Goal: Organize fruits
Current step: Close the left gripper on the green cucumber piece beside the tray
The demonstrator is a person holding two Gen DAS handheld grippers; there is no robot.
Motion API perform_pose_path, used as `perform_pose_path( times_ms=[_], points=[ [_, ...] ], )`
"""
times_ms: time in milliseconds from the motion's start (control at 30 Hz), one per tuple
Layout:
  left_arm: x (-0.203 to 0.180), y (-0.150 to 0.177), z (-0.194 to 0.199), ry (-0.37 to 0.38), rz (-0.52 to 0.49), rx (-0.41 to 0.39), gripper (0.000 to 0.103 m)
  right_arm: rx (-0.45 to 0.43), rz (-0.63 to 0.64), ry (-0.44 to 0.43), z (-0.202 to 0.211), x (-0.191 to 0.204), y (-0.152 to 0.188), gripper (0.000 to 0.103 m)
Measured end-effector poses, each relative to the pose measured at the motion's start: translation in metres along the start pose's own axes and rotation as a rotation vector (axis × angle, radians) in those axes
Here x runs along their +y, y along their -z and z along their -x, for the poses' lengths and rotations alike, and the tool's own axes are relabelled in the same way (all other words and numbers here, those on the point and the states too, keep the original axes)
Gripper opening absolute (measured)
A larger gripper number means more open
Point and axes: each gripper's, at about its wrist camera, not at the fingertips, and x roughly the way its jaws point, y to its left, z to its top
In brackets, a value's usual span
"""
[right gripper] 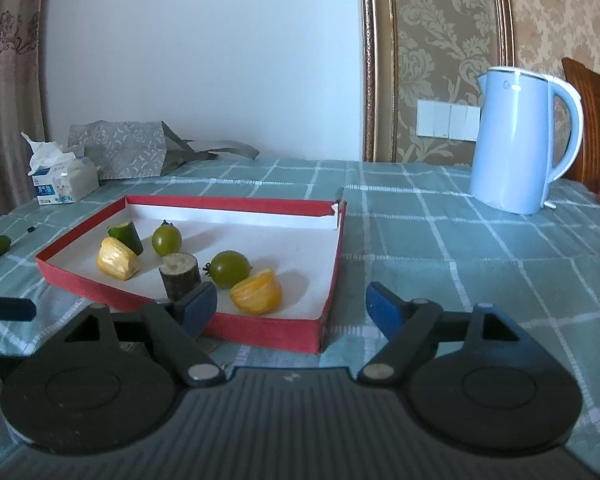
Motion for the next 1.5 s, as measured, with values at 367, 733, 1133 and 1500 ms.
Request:
perform_pose_path(
  times_ms=[367,733,1133,1500],
  points=[
    [-0.011,-0.003,-0.028,0.066,-0.087,0.098,0.076,0.010,-0.005,0.001,-0.002,0.000,0.001,0.081],
    [-0.007,-0.002,-0.037,0.103,-0.089,0.143,0.051,0.014,-0.007,-0.004,-0.002,0.000,0.001,0.081],
    [-0.011,-0.002,-0.034,0.055,-0.106,0.118,0.041,0.016,-0.006,0.001,-0.002,0.000,0.002,0.081],
    [0.024,-0.004,-0.013,-0.082,0.044,0.027,0.041,0.011,0.000,0.008,0.028,-0.007,0.015,0.081]
  ],
)
